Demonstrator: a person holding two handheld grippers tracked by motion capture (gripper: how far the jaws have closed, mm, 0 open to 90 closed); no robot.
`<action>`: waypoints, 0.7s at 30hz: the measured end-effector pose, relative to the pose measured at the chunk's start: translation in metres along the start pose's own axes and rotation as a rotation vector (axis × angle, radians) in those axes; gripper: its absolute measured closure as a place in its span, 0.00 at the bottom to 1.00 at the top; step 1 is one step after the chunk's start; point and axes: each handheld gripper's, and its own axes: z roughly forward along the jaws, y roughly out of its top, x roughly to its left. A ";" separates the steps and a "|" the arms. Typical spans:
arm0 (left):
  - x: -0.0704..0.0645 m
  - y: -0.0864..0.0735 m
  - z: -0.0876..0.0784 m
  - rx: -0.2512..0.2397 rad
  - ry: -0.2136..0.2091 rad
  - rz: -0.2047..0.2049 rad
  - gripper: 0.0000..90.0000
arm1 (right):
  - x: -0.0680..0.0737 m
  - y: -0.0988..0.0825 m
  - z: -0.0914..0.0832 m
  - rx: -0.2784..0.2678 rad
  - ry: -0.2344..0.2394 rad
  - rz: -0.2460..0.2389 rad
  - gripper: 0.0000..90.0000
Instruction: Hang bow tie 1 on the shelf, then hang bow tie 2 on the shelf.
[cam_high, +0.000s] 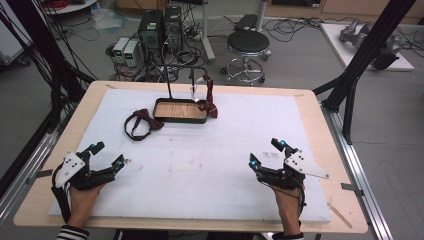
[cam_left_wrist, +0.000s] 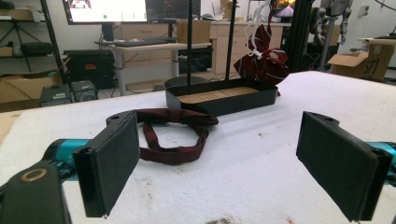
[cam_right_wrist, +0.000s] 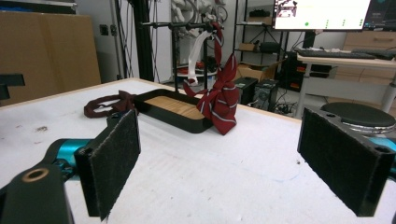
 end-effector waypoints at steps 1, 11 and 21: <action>0.000 0.000 0.000 0.003 0.000 0.002 0.15 | 0.000 -0.001 0.000 -0.001 0.000 0.000 0.14; -0.001 0.008 -0.002 0.011 0.003 -0.012 0.15 | 0.001 -0.010 -0.002 0.017 -0.004 0.007 0.14; 0.004 0.022 -0.002 0.047 0.007 0.020 0.16 | -0.002 -0.017 -0.004 0.027 -0.011 0.027 0.14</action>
